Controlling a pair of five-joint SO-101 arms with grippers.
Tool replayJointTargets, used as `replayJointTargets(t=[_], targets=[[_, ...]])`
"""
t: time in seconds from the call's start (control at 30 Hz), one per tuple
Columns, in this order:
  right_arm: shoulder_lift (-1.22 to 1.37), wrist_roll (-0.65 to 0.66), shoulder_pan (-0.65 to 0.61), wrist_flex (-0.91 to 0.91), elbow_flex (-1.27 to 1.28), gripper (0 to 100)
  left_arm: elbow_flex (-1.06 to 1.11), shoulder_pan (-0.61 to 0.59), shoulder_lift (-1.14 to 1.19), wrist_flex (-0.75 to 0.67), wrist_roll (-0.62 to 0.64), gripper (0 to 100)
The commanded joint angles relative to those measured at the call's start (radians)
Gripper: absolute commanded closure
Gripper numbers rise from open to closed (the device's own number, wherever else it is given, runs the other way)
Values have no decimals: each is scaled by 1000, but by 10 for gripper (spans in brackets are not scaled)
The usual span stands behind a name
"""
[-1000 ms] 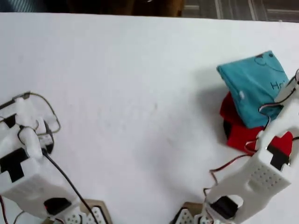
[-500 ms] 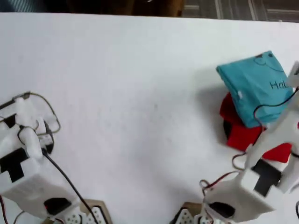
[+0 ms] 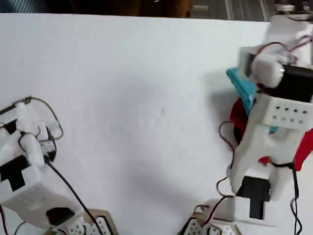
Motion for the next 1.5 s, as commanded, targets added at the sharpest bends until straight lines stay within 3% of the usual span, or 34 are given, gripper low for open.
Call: replayJointTargets(t=[0.0, 0.17, 0.67, 1.0, 1.47], targets=[[21, 0, -116, 25, 0, 976, 2, 15, -15, -37, -8, 939], [73, 0, -236, -21, 130, 981, 2, 15, -15, -37, -8, 939], [282, 0, -398, -392, 611, 981, 2, 15, -15, -35, -8, 939], [286, 0, -407, -671, 856, 981, 2, 15, -15, -37, -8, 939], [199, 0, -401, -700, 1039, 981, 2, 15, -15, -38, -8, 939]])
